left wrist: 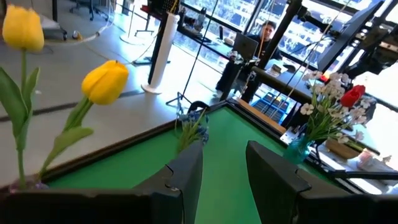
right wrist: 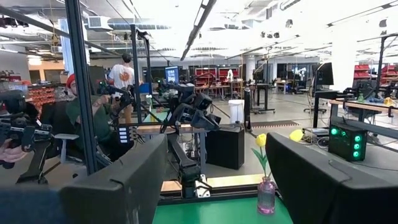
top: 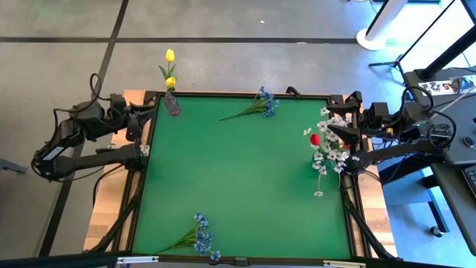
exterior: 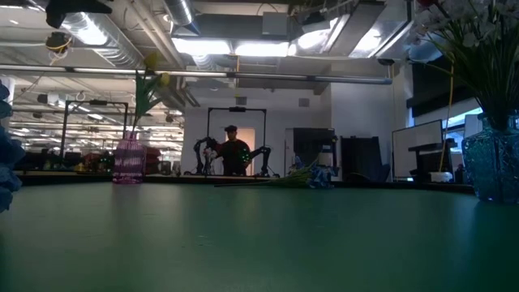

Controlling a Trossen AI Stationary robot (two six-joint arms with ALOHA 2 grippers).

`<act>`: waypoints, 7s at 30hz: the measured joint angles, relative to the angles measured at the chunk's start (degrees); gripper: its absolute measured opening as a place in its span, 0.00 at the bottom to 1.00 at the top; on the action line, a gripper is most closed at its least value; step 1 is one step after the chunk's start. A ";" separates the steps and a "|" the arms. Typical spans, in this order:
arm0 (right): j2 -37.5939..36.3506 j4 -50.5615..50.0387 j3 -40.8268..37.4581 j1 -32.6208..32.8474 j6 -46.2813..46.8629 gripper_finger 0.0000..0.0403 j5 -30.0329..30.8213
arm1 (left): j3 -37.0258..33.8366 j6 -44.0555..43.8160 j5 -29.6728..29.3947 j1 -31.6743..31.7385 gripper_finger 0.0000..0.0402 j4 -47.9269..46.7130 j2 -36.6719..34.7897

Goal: Sort flowers into vase by color
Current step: Put the bottom blue flowers into the violet vase

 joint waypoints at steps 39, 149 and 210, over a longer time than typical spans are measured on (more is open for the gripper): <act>0.02 0.00 0.00 0.00 -0.04 0.68 0.04 | -5.66 14.18 11.82 0.00 0.30 20.07 5.68; 0.04 -0.24 0.00 -0.02 -0.03 0.68 -0.26 | 11.15 -33.66 -42.63 -55.99 0.02 -21.81 44.06; 0.04 -0.22 0.00 -0.02 -0.03 0.68 -0.16 | -26.64 41.95 -21.88 24.89 0.02 79.55 26.55</act>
